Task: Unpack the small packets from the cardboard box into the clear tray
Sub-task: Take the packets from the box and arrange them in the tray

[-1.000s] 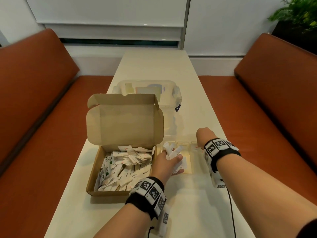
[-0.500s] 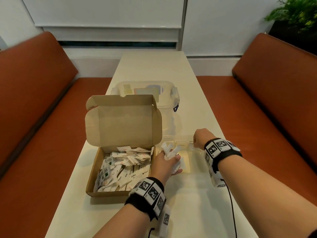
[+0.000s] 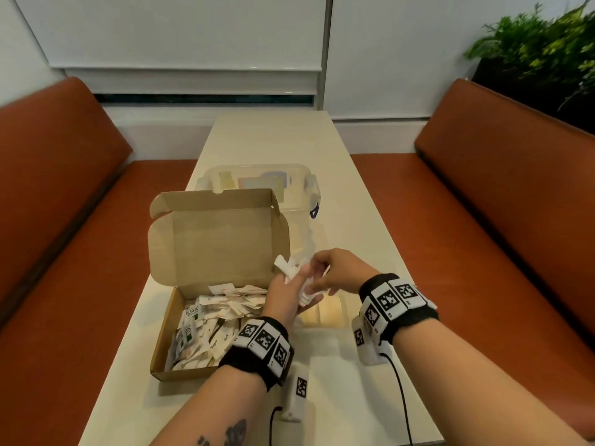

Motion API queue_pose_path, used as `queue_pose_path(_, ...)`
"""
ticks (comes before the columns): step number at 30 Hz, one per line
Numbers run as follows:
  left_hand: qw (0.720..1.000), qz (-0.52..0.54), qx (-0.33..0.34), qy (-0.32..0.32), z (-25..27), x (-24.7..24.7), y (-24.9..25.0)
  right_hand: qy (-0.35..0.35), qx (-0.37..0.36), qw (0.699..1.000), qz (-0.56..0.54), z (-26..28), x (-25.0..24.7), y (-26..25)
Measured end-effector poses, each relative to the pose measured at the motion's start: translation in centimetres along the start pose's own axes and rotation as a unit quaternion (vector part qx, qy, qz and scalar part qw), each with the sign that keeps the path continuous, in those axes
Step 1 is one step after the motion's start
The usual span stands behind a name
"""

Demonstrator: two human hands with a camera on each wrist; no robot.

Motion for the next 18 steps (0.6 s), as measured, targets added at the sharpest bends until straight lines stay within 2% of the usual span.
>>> queue_pose_path(9, 0.999, -0.011, -0.043, -0.009, 0.3, 0.3, 0.1, 0.077, 0.025, 0.997, -0.009, 0.3, 0.1, 0.5)
queue_pose_path(13, 1.0, -0.002, -0.025, -0.007, 0.8, -0.2, -0.2, 0.06, 0.049, 0.994, -0.076, 0.4, 0.1, 1.2)
queue_pose_path(18, 1.0, 0.004, -0.025, -0.002, 1.0, -0.6, -0.8, 0.072, 0.079, 0.989, -0.099, 0.6, 0.1, 1.8)
Point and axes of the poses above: each hand's wrist, its own z-axis away from the middle knuckle, its own x-axis out of the palm, y = z × x, the point moved 2 cm from there along -z, towards the middle knuckle, and after that the axes turned 7 degrees about z, right-handed, at the moved point
